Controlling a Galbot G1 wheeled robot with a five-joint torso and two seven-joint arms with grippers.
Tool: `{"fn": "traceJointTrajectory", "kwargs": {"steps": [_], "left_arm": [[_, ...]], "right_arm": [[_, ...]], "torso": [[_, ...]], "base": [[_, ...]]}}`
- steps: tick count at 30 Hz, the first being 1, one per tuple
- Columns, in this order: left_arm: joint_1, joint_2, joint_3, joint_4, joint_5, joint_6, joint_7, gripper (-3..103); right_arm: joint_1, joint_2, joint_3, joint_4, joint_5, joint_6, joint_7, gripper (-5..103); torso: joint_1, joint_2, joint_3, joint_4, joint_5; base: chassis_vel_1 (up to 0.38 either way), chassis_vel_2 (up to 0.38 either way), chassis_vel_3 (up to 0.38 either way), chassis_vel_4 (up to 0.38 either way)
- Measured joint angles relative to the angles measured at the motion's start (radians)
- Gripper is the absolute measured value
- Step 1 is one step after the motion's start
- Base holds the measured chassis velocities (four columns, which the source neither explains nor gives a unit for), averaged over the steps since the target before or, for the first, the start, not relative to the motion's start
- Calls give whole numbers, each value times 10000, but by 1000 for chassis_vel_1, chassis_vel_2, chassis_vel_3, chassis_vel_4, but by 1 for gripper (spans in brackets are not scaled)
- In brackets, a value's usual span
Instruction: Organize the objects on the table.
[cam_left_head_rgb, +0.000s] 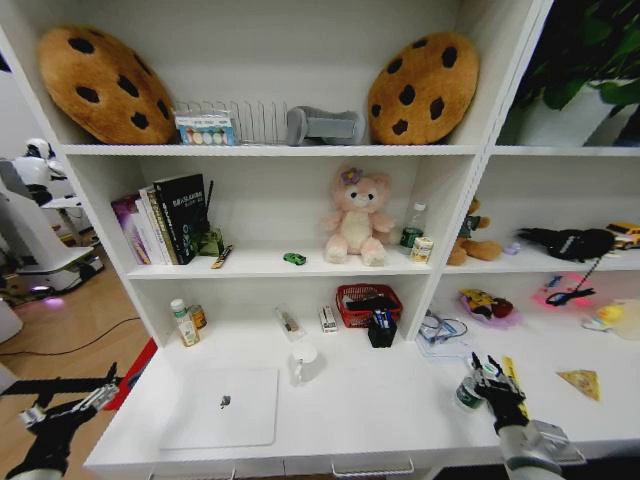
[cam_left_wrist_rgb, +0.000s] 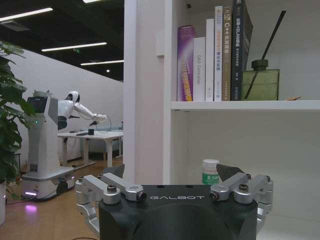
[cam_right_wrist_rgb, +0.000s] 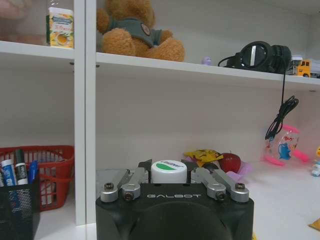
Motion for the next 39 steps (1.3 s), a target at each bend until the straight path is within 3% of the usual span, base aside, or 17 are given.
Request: {"fn": "traceJointTrajectory", "kwargs": {"steps": [6, 8, 10, 18, 21, 23, 24, 28, 33, 37, 39], "left_arm": [[0, 0, 0, 1, -1, -1, 0, 100], [0, 0, -1, 0, 0, -1, 0, 100], [0, 0, 0, 1, 0, 0, 0, 100], [0, 0, 0, 1, 0, -2, 0, 100], [0, -1, 0, -1, 0, -2, 3, 100], [2, -4, 0, 0, 0, -2, 2, 100], [2, -3, 1, 0, -1, -1, 2, 100], [0, -2, 2, -1, 0, -1, 6, 100], [0, -1, 2, -1, -1, -1, 9, 100], [-1, 1, -1, 2, 0, -1, 10, 100], [1, 0, -1, 2, 0, -1, 6, 100]], "right_arm": [[-116, 155, 35, 363, -28, -24, 102, 31], [-284, 303, 108, 697, -27, -85, 207, 31], [-620, 633, 229, 1272, -47, -107, 326, 31], [-1676, 1774, 310, 2480, -266, -94, 909, 31], [-2300, 2262, 168, 2708, -706, 471, 1286, 31], [-2575, 2416, 53, 2736, -1056, 674, 1390, 31], [-2878, 2589, -138, 2734, -1489, 883, 1493, 31], [-3555, 3175, -1125, 2316, -2890, 1557, 1858, 31], [-3728, 3434, -1520, 2066, -3284, 1759, 2003, 31], [-4027, 3919, -2181, 1301, -3925, 2372, 2197, 31], [-4038, 4010, -2323, 933, -3997, 2592, 2238, 31]], "torso": [[1, -1, 1, 1, -11], [0, 0, 1, 0, 6], [0, 0, -1, 5, -10], [-2, 2, 0, 0, -8], [-3, 1, 0, 1, 7], [-5, 3, -1, 16, 6], [-4, 2, -1, 3, -3], [-4, 2, -2, -4, -1], [-2, 1, -1, -8, 0], [3, 0, 0, -5, -7], [2, -1, 0, 7, -6]], "base": [[-217, -207, 203, 206], [-238, -233, 226, 230], [-274, -284, 272, 309], [-324, -335, 312, 326], [-313, -335, 317, 346], [-160, -283, 206, 215], [-72, -209, 206, 123], [-37, -120, 93, 33], [5, 24, 2, -78], [72, 136, -28, -36], [0, 0, 0, 0]]}}
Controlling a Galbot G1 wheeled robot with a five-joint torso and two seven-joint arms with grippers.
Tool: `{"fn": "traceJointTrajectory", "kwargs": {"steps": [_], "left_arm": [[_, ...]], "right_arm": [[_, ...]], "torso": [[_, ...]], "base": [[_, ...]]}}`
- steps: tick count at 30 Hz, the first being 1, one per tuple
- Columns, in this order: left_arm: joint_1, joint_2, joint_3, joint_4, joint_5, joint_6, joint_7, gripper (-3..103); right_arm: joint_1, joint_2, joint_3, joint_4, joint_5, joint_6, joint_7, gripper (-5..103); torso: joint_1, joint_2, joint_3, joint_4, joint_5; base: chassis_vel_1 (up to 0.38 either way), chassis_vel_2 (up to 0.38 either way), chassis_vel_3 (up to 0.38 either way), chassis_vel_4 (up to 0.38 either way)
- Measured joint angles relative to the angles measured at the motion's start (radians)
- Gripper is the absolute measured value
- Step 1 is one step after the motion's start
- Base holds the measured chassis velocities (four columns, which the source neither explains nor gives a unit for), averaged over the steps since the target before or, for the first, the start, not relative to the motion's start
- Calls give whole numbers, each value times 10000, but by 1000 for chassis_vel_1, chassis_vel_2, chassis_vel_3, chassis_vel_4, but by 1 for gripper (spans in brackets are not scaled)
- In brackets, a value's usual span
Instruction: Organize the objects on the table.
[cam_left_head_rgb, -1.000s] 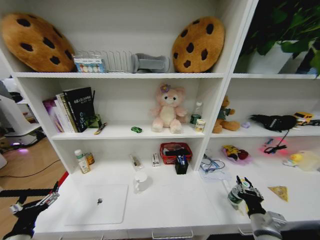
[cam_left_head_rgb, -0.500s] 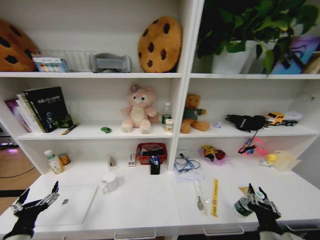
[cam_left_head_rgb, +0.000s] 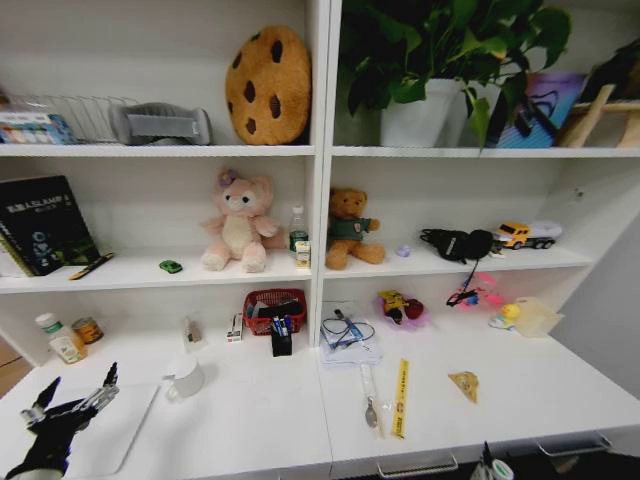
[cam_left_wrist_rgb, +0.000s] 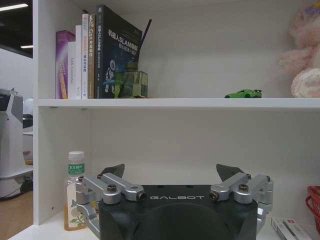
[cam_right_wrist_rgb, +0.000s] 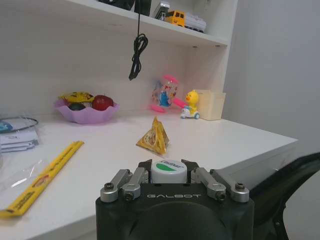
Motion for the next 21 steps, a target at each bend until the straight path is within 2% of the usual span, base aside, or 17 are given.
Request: {"fn": "traceJointTrajectory", "kwargs": {"steps": [2, 9, 17, 21], "left_arm": [[0, -1, 0, 0, 0, 0, -2, 100], [0, -1, 0, 0, 0, 0, -3, 100], [0, -1, 0, 0, 0, 0, -7, 100], [0, -1, 0, 0, 0, 0, -9, 100]], "right_arm": [[374, -12, -51, -1129, 4, 340, 97, 31], [1362, 18, -382, -3555, -12, 1311, 343, 31], [2632, -44, -739, -5693, 216, 1481, 263, 31], [4030, -199, -1055, -7509, 466, 1563, -121, 31]], "torso": [[-3, 1, -1, -7, 4], [-3, 1, 0, -7, 6], [-3, 1, 1, -8, 3], [-2, 1, 1, -8, 5]], "base": [[0, 0, 0, 0], [0, 0, 0, 0], [0, 0, 0, 0], [0, 0, 0, 0]]}}
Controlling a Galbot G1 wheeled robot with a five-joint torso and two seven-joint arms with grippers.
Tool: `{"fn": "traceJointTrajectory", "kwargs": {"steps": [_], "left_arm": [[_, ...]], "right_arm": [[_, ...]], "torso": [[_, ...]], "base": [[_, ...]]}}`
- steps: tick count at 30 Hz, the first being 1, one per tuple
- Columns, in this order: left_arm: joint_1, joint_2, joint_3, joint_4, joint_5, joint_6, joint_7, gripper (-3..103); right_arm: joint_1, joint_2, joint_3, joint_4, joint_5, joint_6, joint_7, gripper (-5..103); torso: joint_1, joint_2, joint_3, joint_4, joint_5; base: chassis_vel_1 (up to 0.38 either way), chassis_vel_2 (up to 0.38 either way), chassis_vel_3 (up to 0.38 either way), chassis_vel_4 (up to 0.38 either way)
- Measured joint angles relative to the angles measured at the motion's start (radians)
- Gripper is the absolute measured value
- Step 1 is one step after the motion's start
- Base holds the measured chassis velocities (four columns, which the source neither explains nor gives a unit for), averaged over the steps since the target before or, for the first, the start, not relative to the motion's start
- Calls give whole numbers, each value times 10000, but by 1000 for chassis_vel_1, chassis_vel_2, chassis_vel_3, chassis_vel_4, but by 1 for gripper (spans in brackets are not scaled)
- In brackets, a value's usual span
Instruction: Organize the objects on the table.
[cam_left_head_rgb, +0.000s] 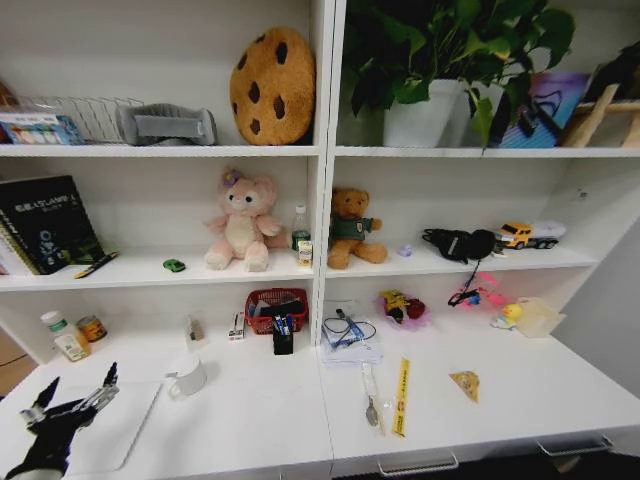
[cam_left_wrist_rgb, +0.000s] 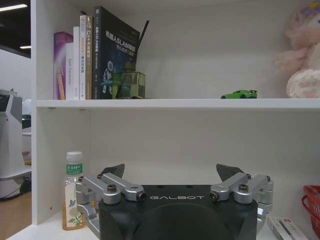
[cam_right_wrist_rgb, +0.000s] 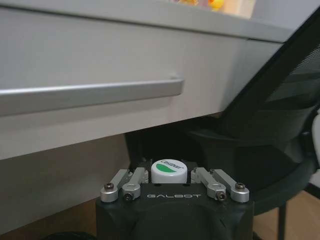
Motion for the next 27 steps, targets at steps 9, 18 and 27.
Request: {"fn": "traceJointTrajectory", "kwargs": {"steps": [9, 18, 27], "left_arm": [[0, 0, 0, -1, 0, 0, 0, 100], [0, 0, 0, -1, 0, 0, 0, 100], [0, 0, 0, -1, 0, 0, 0, 100]], "right_arm": [[2651, -151, -688, -2970, 143, -34, -635, 31], [3864, -221, -1177, -4605, -21, -72, -1074, 31], [4122, -102, -1225, -4819, -280, -75, -1267, 49]], "torso": [[0, 0, 0, 4, -1], [0, 0, 1, 2, -1], [0, -1, 0, 1, 0]], "base": [[0, 0, 0, 0], [0, 0, 0, 0], [0, 0, 0, 0]]}}
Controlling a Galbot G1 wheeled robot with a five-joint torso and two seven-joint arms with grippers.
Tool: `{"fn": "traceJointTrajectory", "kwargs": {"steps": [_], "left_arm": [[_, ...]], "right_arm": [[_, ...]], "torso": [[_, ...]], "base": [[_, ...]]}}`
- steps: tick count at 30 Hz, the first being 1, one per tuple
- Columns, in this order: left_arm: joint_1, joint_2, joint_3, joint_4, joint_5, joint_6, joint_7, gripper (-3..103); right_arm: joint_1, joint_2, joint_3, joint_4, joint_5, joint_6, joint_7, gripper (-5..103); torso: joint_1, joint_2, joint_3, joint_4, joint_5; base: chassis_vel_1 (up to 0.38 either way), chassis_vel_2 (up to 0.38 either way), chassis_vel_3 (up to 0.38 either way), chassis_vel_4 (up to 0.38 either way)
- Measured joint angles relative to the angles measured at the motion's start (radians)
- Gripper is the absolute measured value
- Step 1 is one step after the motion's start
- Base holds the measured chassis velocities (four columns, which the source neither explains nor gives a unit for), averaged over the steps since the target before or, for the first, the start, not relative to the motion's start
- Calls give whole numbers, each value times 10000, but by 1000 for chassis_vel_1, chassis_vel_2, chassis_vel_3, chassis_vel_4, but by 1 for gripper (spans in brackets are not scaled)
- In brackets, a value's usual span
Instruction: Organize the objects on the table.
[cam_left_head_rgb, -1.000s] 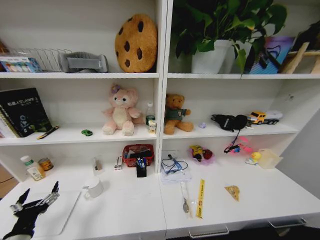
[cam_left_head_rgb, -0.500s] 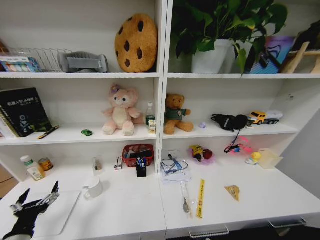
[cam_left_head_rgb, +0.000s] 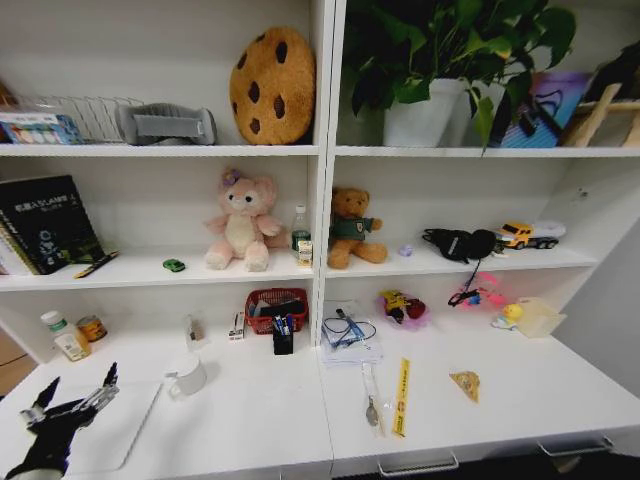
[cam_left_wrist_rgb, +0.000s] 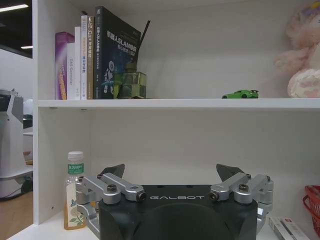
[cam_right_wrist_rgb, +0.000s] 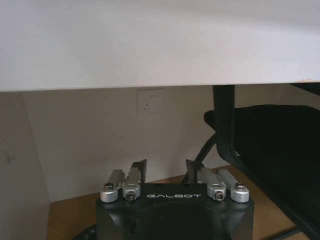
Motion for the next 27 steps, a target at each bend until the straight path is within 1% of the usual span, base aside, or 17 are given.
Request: {"fn": "traceJointTrajectory", "kwargs": {"steps": [1, 3, 4, 6, 7, 9, 10, 11, 12, 13, 15, 16, 19, 20, 24, 25, 27], "left_arm": [[0, 0, 0, 0, 0, 0, 0, 100], [0, 0, 0, 0, 0, 0, 0, 100], [0, 0, 0, 0, 0, 0, 0, 100], [0, 0, 0, 0, 0, 0, 0, 100], [0, 0, 0, 0, 0, 0, 0, 100], [0, 0, 0, 0, 0, 0, 0, 100], [0, 0, 0, 0, 0, 0, 0, 100], [0, 0, 0, 0, 0, 0, 1, 100], [0, 0, 0, 0, 0, 0, 1, 100], [0, 0, 0, 0, 0, 0, 1, 100], [0, 0, 0, 0, 0, 0, 2, 100], [0, 0, 0, 0, 0, 0, 2, 100], [0, 0, 0, 0, 0, 0, 3, 100], [0, 0, 0, 0, 0, 0, 3, 100], [0, 0, -1, 0, 0, 0, 2, 100], [0, 0, -1, 0, 0, 0, 2, 100], [0, 0, 0, 0, 0, 0, 2, 100]], "right_arm": [[-15, -1, 8, 15, -3, -1, -11, 49], [-183, -40, 29, 130, -31, 0, -59, 60], [-183, -40, 29, 130, -31, 0, -59, 60], [-537, -74, 68, 396, -116, 6, -73, 71], [-537, -74, 68, 396, -116, 6, -73, 71], [-938, -49, 209, 697, -292, 50, -52, 82], [-938, -49, 209, 697, -292, 50, -52, 82], [-1189, -7, 339, 869, -413, 123, -21, 87], [-1705, 59, 492, 1179, -595, 301, 97, 97], [-1705, 59, 492, 1179, -595, 301, 97, 97], [-3015, 151, 707, 1909, -660, 686, 440, 100], [-3015, 151, 707, 1909, -660, 686, 440, 100], [-4230, 255, 966, 2934, -757, 1095, 974, 100], [-4230, 255, 966, 2934, -757, 1095, 974, 100], [-5645, 456, 1268, 4541, -1366, 1507, 1744, 100], [-5645, 456, 1268, 4541, -1366, 1507, 1744, 100], [-6455, 490, 1330, 5387, -1630, 1682, 2027, 100]], "torso": [[0, 0, 0, 0, -1], [0, 0, 0, 1, -1], [0, 0, 0, 1, -1], [0, 1, -1, 0, -2], [0, 1, -1, 0, -2], [0, 1, -1, 1, 0], [0, 1, -1, 1, 0], [0, 0, -1, 1, -1], [0, 1, -1, 1, -2], [0, 1, -1, 1, -2], [0, 1, -1, -3, -2], [0, 1, -1, -3, -2], [-1, 3, -2, -3, -1], [-1, 3, -2, -3, -1], [-1, 3, -2, 0, 0], [-1, 3, -2, 0, 0], [0, 3, -2, -1, -2]], "base": [[0, 0, 0, 0], [0, 0, 0, 0], [0, 0, 0, 0], [0, 0, 0, 0], [0, 0, 0, 0], [0, 0, 0, 0], [0, 0, 0, 0], [0, 0, 0, 0], [0, 0, 0, 0], [0, 0, 0, 0], [0, 0, 0, 0], [0, 0, 0, 0], [0, 0, 0, 0], [0, 0, 0, 0], [0, 0, 0, 0], [0, 0, 0, 0], [0, 0, 0, 0]]}}
